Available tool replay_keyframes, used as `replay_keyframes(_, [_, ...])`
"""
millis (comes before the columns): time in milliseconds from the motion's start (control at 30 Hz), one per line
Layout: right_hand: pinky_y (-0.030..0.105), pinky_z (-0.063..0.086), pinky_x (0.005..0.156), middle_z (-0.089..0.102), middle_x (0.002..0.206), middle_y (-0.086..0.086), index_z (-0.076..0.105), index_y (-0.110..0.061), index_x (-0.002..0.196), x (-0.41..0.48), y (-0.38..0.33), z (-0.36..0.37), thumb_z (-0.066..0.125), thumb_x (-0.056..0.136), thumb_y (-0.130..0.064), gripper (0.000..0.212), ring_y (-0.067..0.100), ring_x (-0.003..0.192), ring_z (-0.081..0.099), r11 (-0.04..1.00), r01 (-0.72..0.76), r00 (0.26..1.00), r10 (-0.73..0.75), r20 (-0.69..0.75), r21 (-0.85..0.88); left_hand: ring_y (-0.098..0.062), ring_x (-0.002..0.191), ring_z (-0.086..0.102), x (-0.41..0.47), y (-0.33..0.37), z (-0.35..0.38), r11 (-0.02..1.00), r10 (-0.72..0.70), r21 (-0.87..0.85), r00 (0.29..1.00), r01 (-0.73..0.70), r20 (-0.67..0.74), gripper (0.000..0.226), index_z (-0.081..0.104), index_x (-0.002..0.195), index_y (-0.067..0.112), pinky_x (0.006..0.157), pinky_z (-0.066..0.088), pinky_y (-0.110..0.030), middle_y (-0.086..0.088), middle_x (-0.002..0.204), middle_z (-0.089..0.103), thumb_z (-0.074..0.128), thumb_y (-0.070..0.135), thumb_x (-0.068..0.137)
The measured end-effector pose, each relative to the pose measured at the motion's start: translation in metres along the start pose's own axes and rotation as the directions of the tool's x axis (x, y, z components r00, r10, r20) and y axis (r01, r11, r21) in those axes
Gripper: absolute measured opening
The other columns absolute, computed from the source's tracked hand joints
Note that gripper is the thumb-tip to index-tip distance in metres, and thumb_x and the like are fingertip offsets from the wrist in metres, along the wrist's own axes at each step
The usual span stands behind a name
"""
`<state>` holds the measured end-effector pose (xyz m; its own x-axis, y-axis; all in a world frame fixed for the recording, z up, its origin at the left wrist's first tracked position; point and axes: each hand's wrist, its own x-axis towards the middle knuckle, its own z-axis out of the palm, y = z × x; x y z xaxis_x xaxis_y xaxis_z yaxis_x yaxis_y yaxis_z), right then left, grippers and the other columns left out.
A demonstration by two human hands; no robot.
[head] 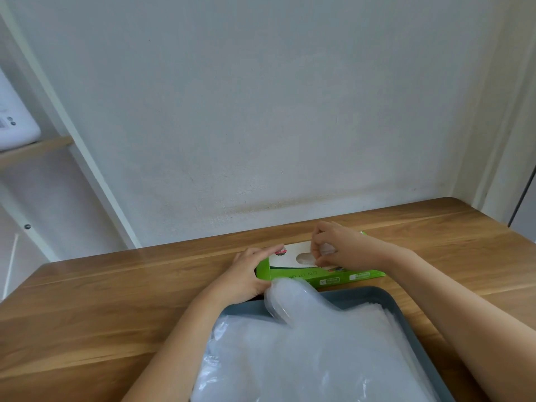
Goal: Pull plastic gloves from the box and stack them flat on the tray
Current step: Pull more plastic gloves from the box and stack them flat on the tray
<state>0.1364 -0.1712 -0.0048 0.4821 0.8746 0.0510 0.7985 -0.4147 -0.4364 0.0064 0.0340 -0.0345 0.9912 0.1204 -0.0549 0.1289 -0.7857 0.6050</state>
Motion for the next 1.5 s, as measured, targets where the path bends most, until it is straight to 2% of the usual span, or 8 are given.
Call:
replay_keyframes(233, [0.018, 0.039, 0.066, 0.055, 0.095, -0.009, 0.054, -0.021, 0.089, -0.003, 0.007, -0.015, 0.053, 0.096, -0.022, 0.007, 0.008, 0.084, 0.054, 0.968, -0.142, 0.965, 0.182, -0.191, 0.208, -0.013, 0.135, 0.027, 0.002, -0.004, 0.0, 1.0, 0.013, -0.003, 0.999, -0.013, -0.035, 0.067, 0.036, 0.126, 0.063, 0.115, 0.021, -0.03, 0.014, 0.134, 0.041, 0.074, 0.029, 0.082])
replay_keyframes(367, [0.028, 0.047, 0.063, 0.056, 0.086, 0.0, 0.053, -0.01, 0.096, 0.007, 0.019, -0.013, 0.047, 0.1, -0.02, 0.012, 0.014, 0.076, 0.057, 0.882, -0.225, 0.764, 0.424, -0.486, 0.415, -0.012, 0.132, 0.029, 0.001, -0.002, -0.002, 1.0, 0.027, -0.013, 0.999, -0.028, -0.045, 0.065, 0.036, 0.119, 0.066, 0.112, 0.021, -0.025, 0.011, 0.133, 0.042, 0.075, 0.028, 0.082])
replay_keyframes(500, [0.039, 0.054, 0.09, 0.058, 0.087, 0.005, 0.05, -0.009, 0.08, 0.007, 0.024, -0.019, 0.043, 0.101, -0.014, 0.023, 0.019, 0.088, 0.062, 0.572, 0.027, 0.646, 0.616, -0.45, 0.82, -0.013, 0.131, 0.028, 0.0, 0.0, -0.002, 1.0, 0.031, 0.005, 0.998, -0.031, -0.056, 0.063, 0.037, 0.124, 0.059, 0.107, 0.02, -0.021, 0.011, 0.129, 0.04, 0.073, 0.028, 0.083])
replay_keyframes(600, [0.033, 0.05, 0.095, 0.058, 0.087, 0.002, 0.05, -0.011, 0.078, 0.003, 0.017, -0.025, 0.043, 0.101, -0.013, 0.024, 0.012, 0.086, 0.061, 0.5, 0.18, 0.718, 0.521, -0.461, 0.847, -0.01, 0.13, 0.029, -0.001, -0.001, -0.001, 0.999, 0.021, -0.024, 0.997, -0.022, -0.071, 0.062, 0.038, 0.122, 0.06, 0.109, 0.02, -0.022, 0.013, 0.126, 0.04, 0.074, 0.031, 0.081])
replay_keyframes(900, [0.021, 0.039, 0.076, 0.063, 0.087, -0.007, 0.058, -0.018, 0.086, -0.003, -0.005, -0.017, 0.065, 0.089, -0.019, 0.008, 0.006, 0.083, 0.056, 0.819, 0.038, 0.966, 0.116, -0.23, 0.573, -0.011, 0.126, 0.028, 0.0, 0.001, 0.006, 1.0, 0.012, 0.005, 0.997, -0.012, -0.077, 0.062, 0.046, 0.134, 0.048, 0.104, 0.019, -0.017, 0.006, 0.127, 0.035, 0.074, 0.029, 0.083])
replay_keyframes(1267, [0.03, 0.036, 0.068, 0.058, 0.089, 0.006, 0.073, -0.006, 0.091, -0.003, -0.015, -0.024, 0.061, 0.092, -0.025, 0.022, 0.019, 0.078, 0.052, 0.971, -0.122, 0.719, 0.23, -0.656, 0.206, -0.012, 0.123, 0.03, 0.003, -0.001, 0.008, 0.999, 0.021, -0.03, 0.997, -0.023, -0.068, 0.057, 0.047, 0.121, 0.055, 0.094, 0.019, -0.007, 0.006, 0.125, 0.037, 0.074, 0.022, 0.083])
replay_keyframes(1367, [0.021, 0.045, 0.064, 0.063, 0.082, 0.01, 0.073, -0.003, 0.093, -0.006, -0.023, -0.038, 0.063, 0.09, -0.02, 0.021, 0.01, 0.069, 0.054, 0.8, 0.139, 0.695, 0.341, -0.634, 0.583, -0.012, 0.124, 0.029, 0.002, 0.001, 0.009, 1.0, 0.01, -0.009, 0.998, -0.01, -0.066, 0.055, 0.052, 0.127, 0.049, 0.103, 0.02, -0.014, 0.005, 0.127, 0.036, 0.075, 0.026, 0.083])
replay_keyframes(1500, [0.023, 0.051, 0.078, 0.068, 0.081, 0.004, 0.075, -0.011, 0.081, -0.017, -0.039, -0.062, 0.064, 0.076, -0.028, 0.021, 0.012, 0.076, 0.061, 0.26, 0.448, 0.82, 0.262, -0.509, 0.856, -0.013, 0.129, 0.035, 0.001, 0.001, 0.006, 0.992, -0.017, -0.125, 0.999, 0.012, -0.039, 0.051, 0.058, 0.121, 0.047, 0.109, 0.026, -0.019, 0.005, 0.13, 0.039, 0.079, 0.027, 0.08])
